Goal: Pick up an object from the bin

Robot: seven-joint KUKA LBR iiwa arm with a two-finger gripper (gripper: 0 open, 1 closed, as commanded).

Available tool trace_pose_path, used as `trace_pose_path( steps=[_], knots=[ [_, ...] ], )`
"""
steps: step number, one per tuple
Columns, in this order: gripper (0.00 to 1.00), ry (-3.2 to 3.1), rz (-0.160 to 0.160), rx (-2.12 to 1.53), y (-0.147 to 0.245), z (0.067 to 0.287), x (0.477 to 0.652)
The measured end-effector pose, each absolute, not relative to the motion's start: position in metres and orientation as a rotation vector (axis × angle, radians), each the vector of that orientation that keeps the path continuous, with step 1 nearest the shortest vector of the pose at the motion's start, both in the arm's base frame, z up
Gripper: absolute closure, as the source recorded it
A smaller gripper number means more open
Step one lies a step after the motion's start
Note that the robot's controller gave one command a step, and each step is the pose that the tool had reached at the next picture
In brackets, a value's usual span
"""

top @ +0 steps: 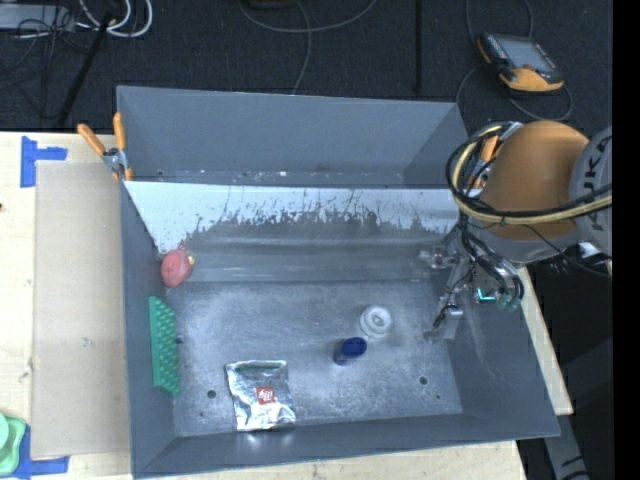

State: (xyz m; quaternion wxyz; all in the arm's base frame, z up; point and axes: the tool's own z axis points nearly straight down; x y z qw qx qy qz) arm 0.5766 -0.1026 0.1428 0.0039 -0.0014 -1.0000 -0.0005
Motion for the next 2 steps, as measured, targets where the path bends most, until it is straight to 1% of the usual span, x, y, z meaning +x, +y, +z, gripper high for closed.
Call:
trace_pose_path(
  steps=[1,2],
  knots=[
    [0.0,-3.133,-0.007,0.011,-0.0419,0.0649,0.5595],
    [1.0,-3.142,-0.001,0.009,-0.0451,0.0698,0.5622]
  ],
)
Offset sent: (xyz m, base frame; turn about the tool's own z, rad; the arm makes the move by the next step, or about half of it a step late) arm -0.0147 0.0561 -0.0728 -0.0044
